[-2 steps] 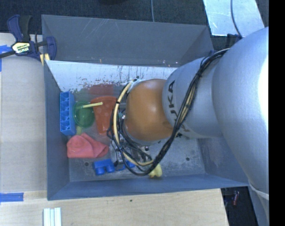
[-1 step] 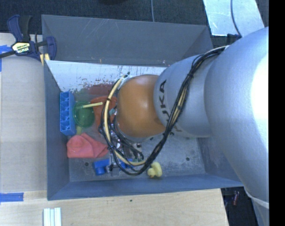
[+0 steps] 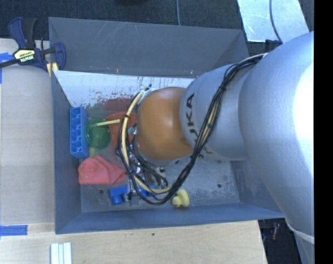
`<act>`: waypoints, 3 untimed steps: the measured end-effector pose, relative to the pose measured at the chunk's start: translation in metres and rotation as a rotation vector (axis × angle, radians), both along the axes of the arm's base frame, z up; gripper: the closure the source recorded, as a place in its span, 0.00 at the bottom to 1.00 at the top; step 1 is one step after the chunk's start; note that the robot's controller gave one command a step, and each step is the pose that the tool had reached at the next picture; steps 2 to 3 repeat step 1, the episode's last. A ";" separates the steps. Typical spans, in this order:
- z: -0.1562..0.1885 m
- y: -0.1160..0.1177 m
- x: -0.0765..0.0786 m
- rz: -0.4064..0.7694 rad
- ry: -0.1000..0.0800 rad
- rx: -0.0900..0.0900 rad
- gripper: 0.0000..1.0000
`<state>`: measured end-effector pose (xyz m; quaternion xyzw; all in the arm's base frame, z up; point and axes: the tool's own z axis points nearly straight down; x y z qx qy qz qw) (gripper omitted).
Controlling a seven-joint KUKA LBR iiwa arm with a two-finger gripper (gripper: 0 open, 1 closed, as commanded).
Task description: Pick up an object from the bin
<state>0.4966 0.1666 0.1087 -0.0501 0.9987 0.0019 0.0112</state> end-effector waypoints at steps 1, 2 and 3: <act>-0.031 -0.039 -0.001 -0.019 -0.003 0.002 0.00; -0.031 -0.039 -0.001 -0.019 -0.003 0.002 0.00; -0.031 -0.039 -0.001 -0.019 -0.003 0.002 0.00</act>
Offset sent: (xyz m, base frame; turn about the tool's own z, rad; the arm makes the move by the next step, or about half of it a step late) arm 0.0019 -0.0314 -0.0387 -0.0237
